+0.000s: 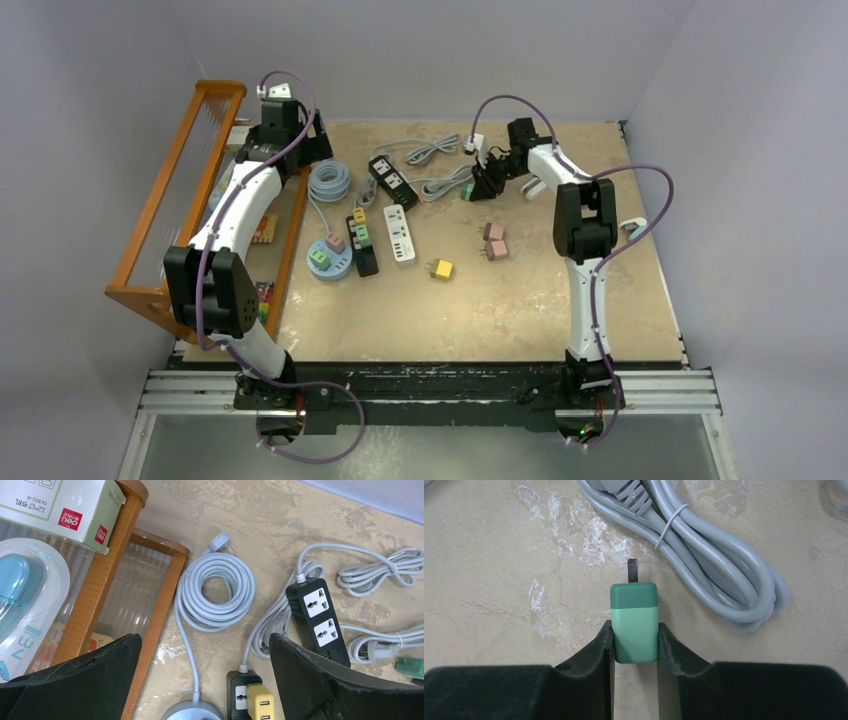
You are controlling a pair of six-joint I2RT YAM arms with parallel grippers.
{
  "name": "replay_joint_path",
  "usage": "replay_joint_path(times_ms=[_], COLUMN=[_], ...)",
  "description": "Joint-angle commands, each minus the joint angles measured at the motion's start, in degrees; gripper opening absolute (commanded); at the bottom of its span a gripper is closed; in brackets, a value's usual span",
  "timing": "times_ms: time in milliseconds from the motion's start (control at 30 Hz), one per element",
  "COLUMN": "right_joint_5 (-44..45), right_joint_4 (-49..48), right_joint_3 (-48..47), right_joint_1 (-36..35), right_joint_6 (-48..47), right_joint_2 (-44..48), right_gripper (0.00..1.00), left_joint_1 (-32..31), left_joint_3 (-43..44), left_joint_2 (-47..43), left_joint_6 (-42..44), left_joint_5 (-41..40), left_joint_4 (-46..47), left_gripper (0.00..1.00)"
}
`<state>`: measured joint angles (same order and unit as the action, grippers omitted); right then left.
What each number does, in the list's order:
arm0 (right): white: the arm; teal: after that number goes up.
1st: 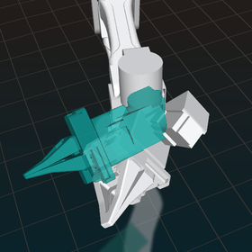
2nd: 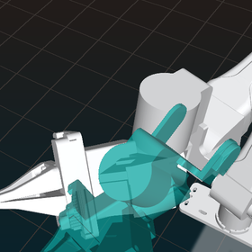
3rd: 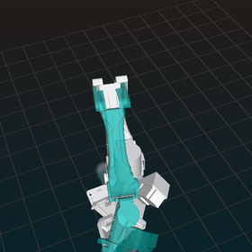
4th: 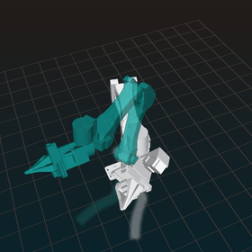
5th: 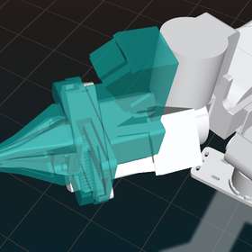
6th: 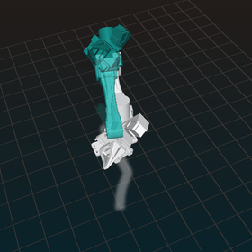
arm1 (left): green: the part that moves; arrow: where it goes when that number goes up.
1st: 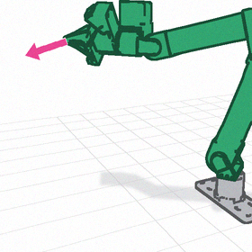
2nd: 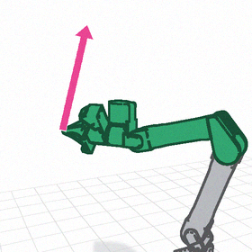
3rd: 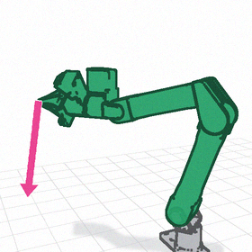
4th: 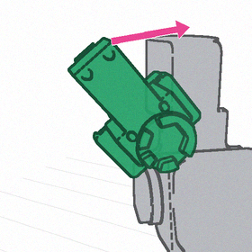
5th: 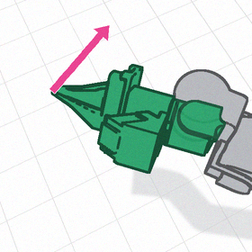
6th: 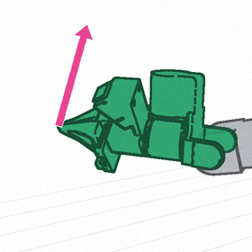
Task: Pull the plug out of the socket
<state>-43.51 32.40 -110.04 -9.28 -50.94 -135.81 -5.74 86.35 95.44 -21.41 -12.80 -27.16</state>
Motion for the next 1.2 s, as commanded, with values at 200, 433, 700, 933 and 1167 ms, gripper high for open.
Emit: replay_joint_path(times_ms=[200, 433, 700, 933, 1167], right_joint_5=[-26.68, -34.64, -35.64, -20.32, -3.63], right_joint_4=[31.93, 32.49, 29.03, 2.65, -8.11], right_joint_3=[-11.44, -3.60, -4.39, 4.25, 4.27], right_joint_1=[0.57, -0.74, -0.91, -0.94, -1.27], right_joint_6=[-10.45, -8.32, 1.14, 25.32, 35.23], right_joint_2=[-2.45, -1.21, -5.12, 3.60, 12.13], right_gripper=[0.00, 0.00, 0.87, 1.00, 1.00], left_joint_1=[0.46, 0.46, 0.39, 0.42, 0.46], left_joint_3=[0.05, -0.13, -0.34, -1.38, -1.44], left_joint_2=[-3.07, -3.15, -3.84, -4.40, -4.05], left_joint_6=[1.02, 0.42, 0.18, 0.34, 0.40], left_joint_5=[-0.78, 0.73, 0.67, -0.03, -0.33], left_joint_4=[2.75, 3.06, 3.25, 3.69, 3.78], left_gripper=[1.00, 1.00, 1.00, 1.00, 1.00])
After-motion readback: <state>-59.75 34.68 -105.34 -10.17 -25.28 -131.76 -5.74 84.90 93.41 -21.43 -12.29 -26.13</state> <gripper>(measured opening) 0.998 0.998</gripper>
